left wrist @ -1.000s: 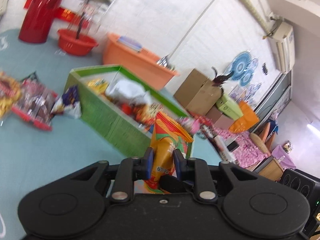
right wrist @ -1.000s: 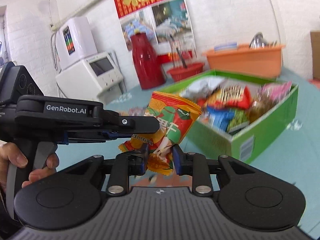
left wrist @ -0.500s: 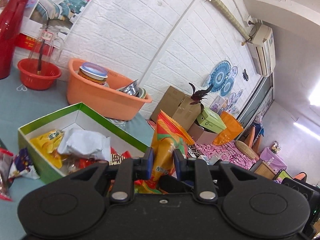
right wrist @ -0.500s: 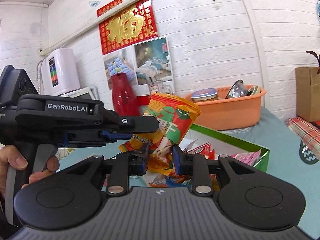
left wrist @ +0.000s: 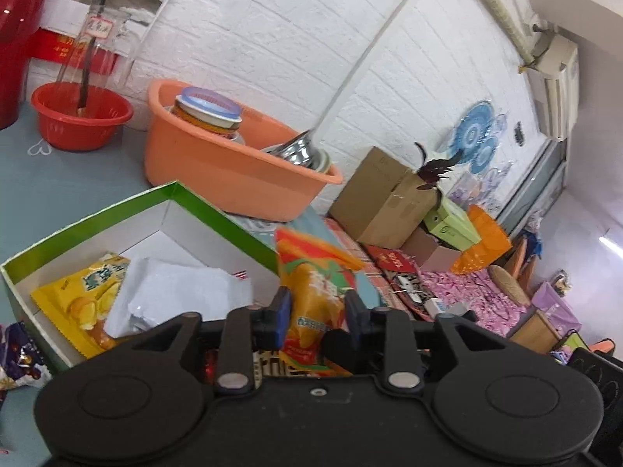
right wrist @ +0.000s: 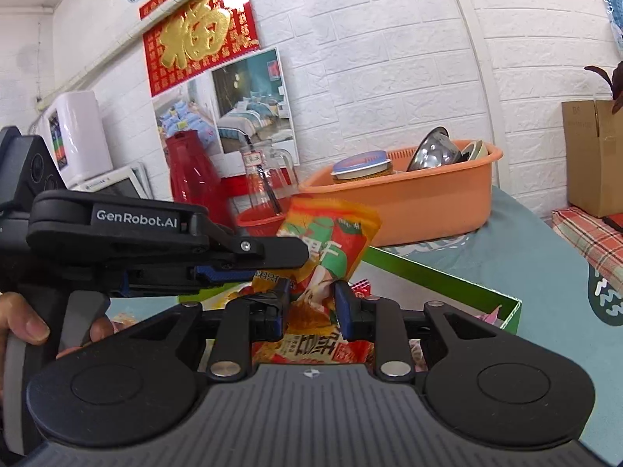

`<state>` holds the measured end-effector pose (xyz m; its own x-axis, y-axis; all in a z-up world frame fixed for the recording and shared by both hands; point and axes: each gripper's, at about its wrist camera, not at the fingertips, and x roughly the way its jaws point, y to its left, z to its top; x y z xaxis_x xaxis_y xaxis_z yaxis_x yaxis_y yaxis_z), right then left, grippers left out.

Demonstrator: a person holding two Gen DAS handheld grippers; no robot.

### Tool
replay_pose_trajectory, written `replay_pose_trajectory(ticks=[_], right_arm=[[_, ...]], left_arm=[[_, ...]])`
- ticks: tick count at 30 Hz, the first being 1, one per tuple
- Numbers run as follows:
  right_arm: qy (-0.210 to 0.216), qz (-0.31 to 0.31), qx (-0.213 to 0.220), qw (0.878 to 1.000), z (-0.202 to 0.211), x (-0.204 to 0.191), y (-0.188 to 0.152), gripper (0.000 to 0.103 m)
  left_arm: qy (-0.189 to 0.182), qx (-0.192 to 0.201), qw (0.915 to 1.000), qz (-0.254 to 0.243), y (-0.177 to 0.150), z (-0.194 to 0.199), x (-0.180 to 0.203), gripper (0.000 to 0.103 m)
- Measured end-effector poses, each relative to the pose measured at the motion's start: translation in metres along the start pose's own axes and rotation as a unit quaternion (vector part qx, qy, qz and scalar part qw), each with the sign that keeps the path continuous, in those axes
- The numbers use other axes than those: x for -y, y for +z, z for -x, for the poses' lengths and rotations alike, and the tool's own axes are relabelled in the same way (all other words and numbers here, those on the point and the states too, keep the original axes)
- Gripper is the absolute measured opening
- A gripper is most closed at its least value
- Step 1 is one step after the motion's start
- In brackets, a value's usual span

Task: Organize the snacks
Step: 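Lift the orange packet over the box and open both grippers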

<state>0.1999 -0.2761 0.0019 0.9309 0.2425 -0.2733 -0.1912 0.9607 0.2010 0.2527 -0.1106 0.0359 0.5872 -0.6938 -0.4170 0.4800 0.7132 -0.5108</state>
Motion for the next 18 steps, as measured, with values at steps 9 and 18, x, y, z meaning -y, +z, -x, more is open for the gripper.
replay_pose_trajectory(ticks=[9,18], right_arm=[[-0.017,0.027,0.012,0.999,0.018,-0.009,-0.005,0.076],[0.035,0.045,0.044,0.997,0.069,-0.042,-0.009,0.103]], left_arm=[[0.033,0.025,0.9988,-0.028,-0.007,0.032,0.006,0.103],[0.047,0.053,0.9963,-0.049,-0.03,0.087,0.021,0.103]])
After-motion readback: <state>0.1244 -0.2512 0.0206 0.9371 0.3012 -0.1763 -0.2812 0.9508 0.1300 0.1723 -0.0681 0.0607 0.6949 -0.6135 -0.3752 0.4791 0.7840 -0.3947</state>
